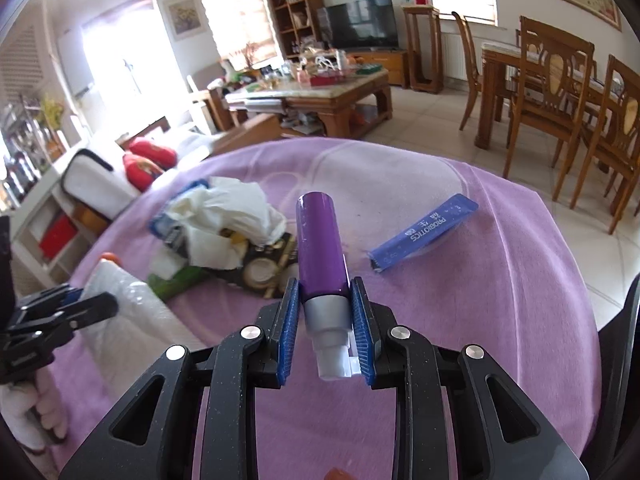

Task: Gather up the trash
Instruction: 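Grasp the silver foil packet with the left tool while the right tool grasps the purple tube, then carry the foil packet and purple tube over the black bin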

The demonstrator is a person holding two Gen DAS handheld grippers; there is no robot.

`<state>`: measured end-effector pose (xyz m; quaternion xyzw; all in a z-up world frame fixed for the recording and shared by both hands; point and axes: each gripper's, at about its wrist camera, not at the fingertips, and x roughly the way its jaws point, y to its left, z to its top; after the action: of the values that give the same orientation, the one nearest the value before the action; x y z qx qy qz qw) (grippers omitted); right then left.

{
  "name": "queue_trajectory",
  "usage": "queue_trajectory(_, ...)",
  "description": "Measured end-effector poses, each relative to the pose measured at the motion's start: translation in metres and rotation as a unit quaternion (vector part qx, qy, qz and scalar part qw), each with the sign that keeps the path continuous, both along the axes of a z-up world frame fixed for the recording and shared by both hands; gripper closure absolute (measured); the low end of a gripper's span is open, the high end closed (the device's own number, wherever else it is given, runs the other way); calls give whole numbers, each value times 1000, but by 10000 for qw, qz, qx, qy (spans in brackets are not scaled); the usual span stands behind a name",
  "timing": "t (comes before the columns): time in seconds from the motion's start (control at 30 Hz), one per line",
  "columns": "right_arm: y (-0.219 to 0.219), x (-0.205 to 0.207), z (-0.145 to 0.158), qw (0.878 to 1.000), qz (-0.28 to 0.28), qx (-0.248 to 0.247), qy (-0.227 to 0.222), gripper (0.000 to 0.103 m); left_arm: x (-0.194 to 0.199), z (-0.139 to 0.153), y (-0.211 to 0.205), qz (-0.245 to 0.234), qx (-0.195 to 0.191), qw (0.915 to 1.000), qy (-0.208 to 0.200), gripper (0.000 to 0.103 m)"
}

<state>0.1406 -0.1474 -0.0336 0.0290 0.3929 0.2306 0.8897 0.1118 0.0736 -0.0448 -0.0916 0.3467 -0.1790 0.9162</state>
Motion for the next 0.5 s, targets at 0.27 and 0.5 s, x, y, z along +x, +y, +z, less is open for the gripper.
queue_trajectory(0.27, -44, -64, 47, 9968, 13, 685, -423, 77, -32, 46, -28, -130, -162, 9972, -720, 75)
queue_trajectory(0.5, -118, -111, 80, 9919, -452, 821, -853, 77, -44, 74, -95, -601, -127, 9918, -1118, 75)
